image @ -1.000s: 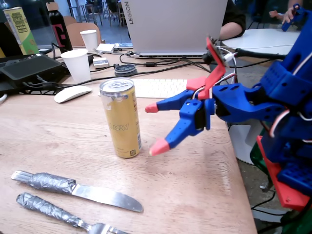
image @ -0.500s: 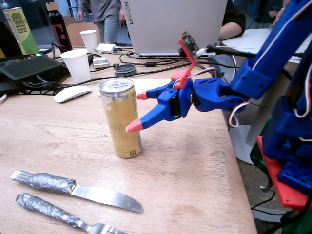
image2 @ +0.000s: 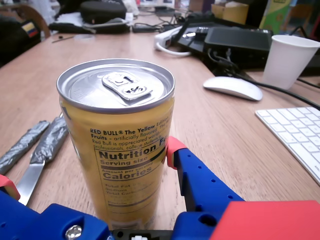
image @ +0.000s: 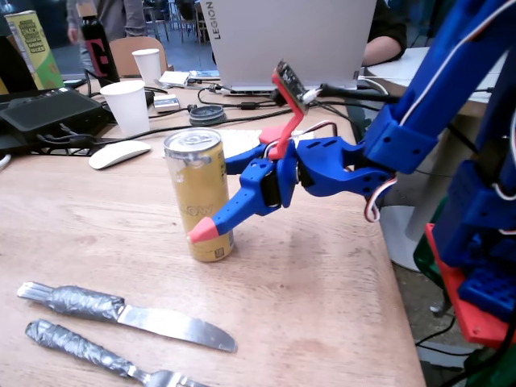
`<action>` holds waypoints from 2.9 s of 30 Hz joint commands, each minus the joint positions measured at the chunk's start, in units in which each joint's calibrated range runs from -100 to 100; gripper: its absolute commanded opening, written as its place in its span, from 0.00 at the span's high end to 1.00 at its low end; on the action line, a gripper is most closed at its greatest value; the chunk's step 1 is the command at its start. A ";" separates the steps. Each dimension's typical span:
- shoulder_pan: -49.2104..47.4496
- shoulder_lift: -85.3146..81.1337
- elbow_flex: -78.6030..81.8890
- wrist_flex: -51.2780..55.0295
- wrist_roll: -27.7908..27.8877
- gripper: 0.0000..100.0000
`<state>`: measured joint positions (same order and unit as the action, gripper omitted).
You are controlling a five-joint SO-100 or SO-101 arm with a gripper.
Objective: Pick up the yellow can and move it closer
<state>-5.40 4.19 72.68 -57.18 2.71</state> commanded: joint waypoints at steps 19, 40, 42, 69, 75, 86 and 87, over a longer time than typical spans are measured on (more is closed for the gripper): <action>0.66 4.13 -7.69 -0.53 0.20 0.67; 0.83 3.27 -5.90 0.21 -0.29 0.71; 0.83 2.07 -4.39 0.12 -0.34 0.71; -1.37 -41.84 -1.47 27.22 -0.54 0.71; -9.66 -48.10 -0.80 31.57 -0.54 0.71; -17.44 -66.97 12.22 47.41 -0.59 0.70; -17.27 -69.37 14.49 47.41 -0.59 0.70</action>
<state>-22.87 -56.77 84.85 -8.99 2.47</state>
